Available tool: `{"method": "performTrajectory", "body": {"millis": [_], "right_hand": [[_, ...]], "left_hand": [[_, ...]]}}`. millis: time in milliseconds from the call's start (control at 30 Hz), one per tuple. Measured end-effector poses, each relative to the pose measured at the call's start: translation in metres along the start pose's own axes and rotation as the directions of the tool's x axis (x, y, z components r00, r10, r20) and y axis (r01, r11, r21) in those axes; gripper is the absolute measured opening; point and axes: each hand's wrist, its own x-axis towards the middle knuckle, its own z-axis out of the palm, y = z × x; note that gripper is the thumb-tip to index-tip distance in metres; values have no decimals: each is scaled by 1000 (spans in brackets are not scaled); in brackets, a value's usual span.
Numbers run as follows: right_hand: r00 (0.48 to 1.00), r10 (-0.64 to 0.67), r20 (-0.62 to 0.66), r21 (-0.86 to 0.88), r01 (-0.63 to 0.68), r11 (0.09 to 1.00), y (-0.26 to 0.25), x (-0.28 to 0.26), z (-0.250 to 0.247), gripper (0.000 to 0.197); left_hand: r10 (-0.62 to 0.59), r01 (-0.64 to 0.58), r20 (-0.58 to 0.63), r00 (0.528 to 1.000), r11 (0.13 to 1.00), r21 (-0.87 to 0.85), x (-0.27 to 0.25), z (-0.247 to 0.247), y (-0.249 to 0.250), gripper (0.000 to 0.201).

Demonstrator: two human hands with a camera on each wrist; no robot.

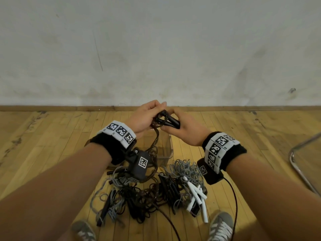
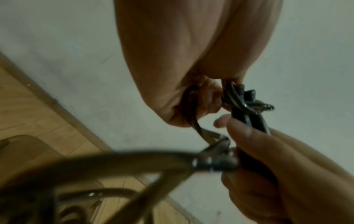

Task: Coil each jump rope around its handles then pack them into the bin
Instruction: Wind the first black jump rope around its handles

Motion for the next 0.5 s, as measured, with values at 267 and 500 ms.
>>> {"method": "performTrajectory", "body": {"millis": [267,500], "right_hand": [[987,114,-110,323,-73,944,-4,2,-1,53],[970,148,-191,383,-65,921,1,5,-4,44]], "left_hand": [[-77,78,15,997,964,-254,-2,17,-9,54],[74,-61,-78,994,984,167,-6,27,-8,68]]}}
